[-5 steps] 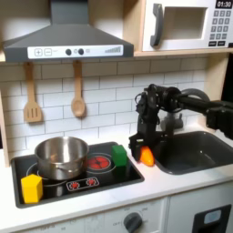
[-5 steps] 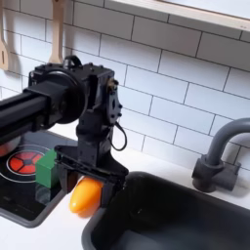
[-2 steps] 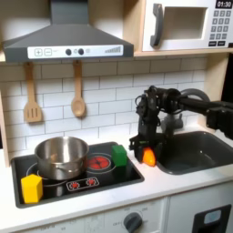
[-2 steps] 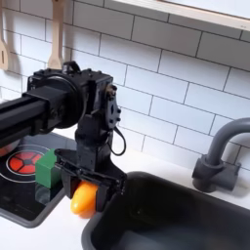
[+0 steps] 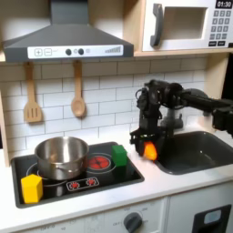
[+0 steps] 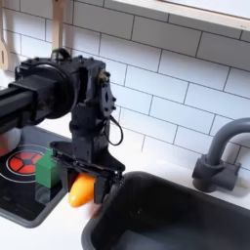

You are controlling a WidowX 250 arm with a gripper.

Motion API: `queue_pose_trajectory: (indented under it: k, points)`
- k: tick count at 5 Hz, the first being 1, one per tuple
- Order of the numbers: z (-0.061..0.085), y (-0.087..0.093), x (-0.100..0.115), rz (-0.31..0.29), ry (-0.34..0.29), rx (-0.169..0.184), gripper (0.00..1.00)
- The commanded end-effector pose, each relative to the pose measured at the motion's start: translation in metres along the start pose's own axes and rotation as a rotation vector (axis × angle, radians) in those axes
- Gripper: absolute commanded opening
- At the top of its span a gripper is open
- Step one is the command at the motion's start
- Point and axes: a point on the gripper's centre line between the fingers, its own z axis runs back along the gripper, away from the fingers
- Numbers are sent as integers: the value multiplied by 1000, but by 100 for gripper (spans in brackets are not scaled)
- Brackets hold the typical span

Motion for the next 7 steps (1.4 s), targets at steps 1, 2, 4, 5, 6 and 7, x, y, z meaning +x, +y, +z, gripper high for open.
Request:
queue_pose_trajectory:
  k: [1,2,4,5,6,7]
  points:
    - [24,11,-1,17,-35,1,0]
    - [39,17,1,33,-72,5,0]
    - [50,38,12,81,-107,20,0]
    - [58,45,15,117,-139,22,0]
    - [61,57,18,137,-154,49,0]
    - [57,68,21,149,-157,71,0]
